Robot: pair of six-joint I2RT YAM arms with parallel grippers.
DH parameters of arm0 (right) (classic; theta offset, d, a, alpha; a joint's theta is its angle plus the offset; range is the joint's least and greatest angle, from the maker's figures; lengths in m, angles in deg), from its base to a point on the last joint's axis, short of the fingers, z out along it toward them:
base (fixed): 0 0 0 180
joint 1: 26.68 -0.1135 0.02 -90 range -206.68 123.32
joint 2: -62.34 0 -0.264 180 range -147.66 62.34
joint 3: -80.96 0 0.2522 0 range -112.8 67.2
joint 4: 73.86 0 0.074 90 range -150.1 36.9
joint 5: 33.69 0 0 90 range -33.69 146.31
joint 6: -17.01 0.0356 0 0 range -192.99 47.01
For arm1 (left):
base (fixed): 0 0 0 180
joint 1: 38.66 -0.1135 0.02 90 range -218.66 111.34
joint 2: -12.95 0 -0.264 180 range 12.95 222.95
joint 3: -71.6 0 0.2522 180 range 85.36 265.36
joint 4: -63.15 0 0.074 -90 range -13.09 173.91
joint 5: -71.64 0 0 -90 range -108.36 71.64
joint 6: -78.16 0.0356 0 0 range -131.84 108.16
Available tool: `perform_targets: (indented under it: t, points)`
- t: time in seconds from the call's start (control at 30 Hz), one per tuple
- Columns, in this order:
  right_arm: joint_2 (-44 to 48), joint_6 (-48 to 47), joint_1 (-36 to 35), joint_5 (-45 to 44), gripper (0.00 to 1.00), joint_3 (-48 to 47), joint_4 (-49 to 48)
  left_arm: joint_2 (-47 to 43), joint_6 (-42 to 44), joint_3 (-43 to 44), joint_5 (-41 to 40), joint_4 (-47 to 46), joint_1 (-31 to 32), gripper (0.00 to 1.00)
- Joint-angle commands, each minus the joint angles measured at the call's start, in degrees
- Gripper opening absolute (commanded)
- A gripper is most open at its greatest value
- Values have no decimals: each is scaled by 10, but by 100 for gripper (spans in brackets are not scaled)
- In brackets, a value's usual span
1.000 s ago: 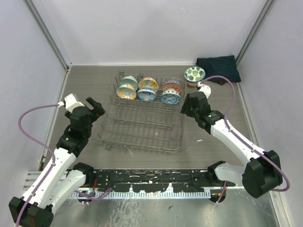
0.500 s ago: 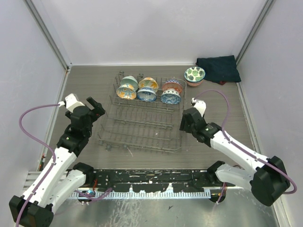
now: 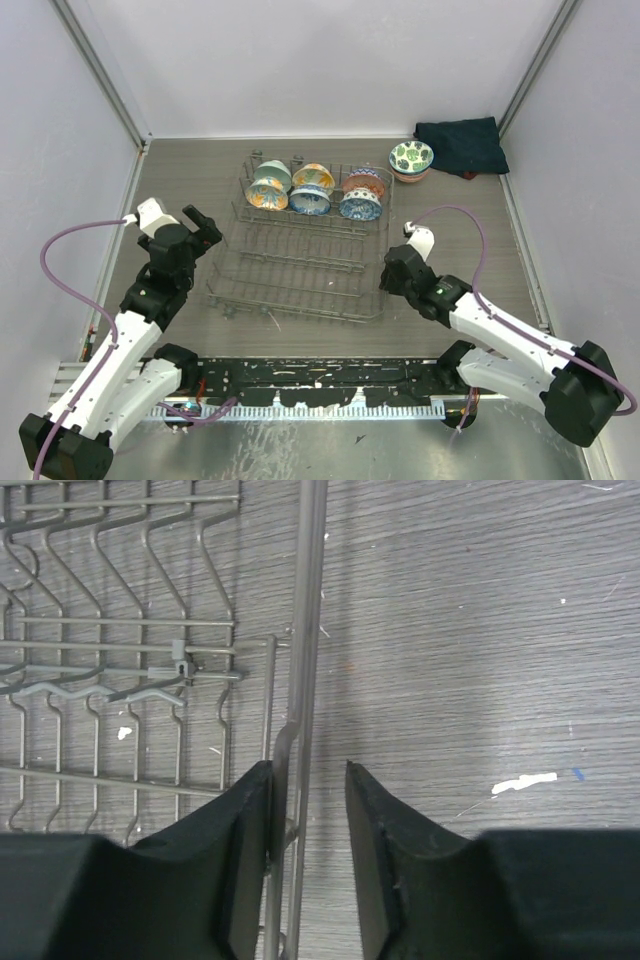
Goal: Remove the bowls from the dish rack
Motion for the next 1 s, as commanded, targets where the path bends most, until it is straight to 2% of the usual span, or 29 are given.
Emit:
perform_targets:
  t: [0.0, 0.13, 0.4, 0.53, 0.97]
  points:
    - [10, 12, -11, -3, 35, 8, 0, -2, 9, 14, -9, -19, 2, 98]
    - [1, 12, -17, -1, 25, 8, -10, -2, 9, 14, -9, -19, 1, 98]
    - [-18, 7, -32, -1, 12, 4, -27, -3, 9, 14, -10, -18, 1, 98]
    - [-30, 8, -49, -4, 9, -7, -30, -5, 9, 14, -10, -17, 2, 98]
    - [-110, 32, -143, -35, 8, -65, -30, -6, 10, 14, -11, -17, 1, 98]
